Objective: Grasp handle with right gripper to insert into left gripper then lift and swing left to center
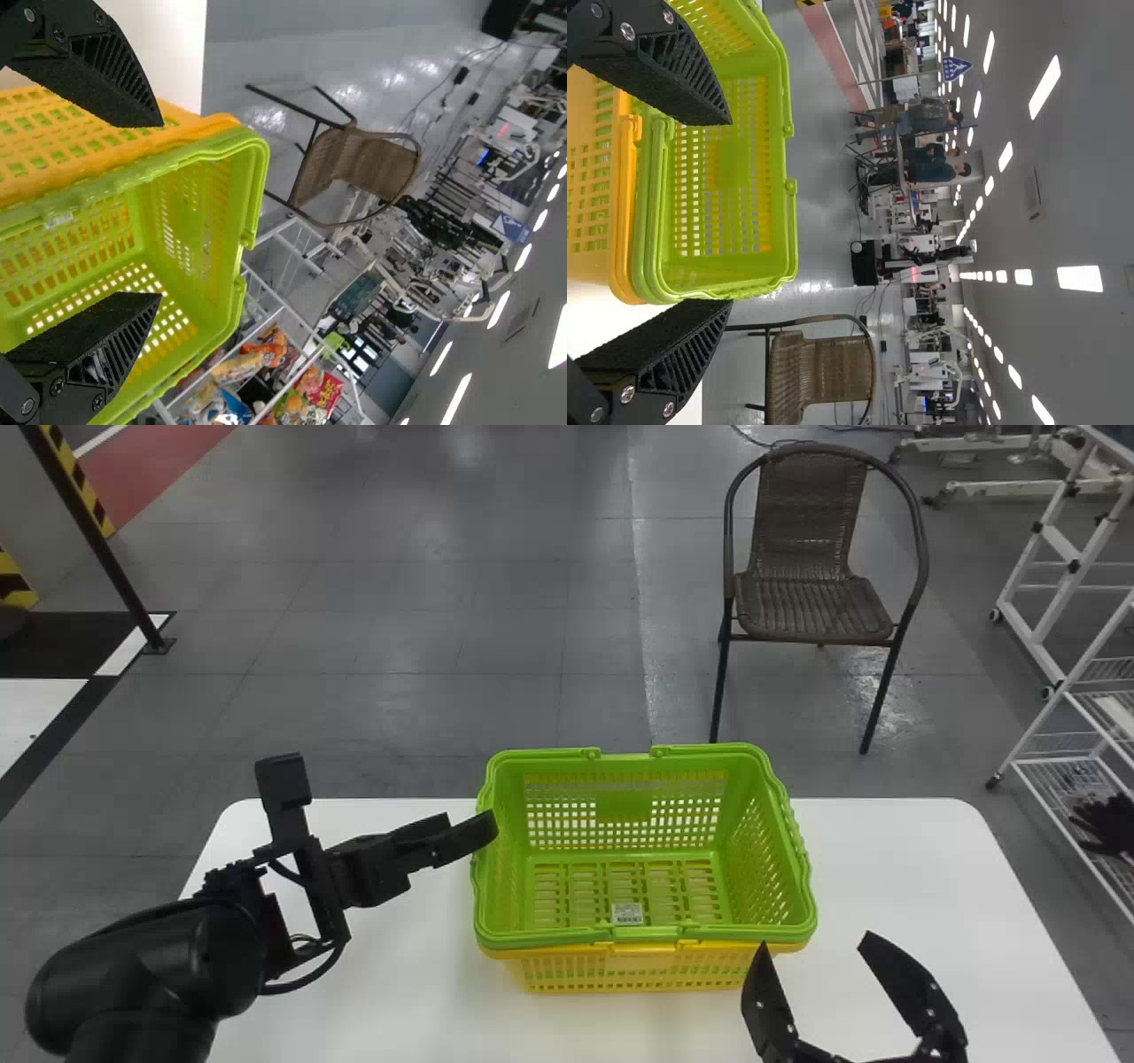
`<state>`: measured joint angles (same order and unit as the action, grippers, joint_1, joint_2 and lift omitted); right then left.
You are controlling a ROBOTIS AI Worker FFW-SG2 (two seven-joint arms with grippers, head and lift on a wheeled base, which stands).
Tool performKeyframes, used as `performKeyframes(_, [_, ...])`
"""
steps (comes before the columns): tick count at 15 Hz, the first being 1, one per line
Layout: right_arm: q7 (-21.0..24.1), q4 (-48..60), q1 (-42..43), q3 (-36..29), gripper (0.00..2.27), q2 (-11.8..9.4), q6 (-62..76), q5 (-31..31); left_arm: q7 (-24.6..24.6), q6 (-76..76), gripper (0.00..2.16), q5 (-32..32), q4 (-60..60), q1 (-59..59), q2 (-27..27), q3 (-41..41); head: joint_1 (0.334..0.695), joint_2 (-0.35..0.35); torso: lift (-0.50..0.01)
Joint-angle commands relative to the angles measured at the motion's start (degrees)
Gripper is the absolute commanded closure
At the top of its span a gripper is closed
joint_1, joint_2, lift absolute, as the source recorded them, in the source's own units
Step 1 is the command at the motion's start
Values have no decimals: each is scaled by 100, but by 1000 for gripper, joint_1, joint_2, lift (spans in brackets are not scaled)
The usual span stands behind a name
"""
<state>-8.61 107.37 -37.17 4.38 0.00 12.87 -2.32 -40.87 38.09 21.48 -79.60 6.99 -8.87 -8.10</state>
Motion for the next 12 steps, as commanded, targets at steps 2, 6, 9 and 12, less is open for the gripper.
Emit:
performKeyframes(2, [0,-6,-1,-7,87,5,36,-14,-167,178,124,32,383,233,-10,-16,695,37,0])
performKeyframes(6, [0,-15,-1,-16,87,5,36,-14,-387,441,124,489,849,532,-124,-51,695,29,0])
performKeyframes(9, [0,-24,-1,-25,87,5,53,-23,-510,564,124,559,1148,699,-177,-69,695,29,0])
performKeyframes(12, [-9,-32,-1,-25,87,5,88,-32,-686,723,124,700,1403,857,-264,-78,695,31,0])
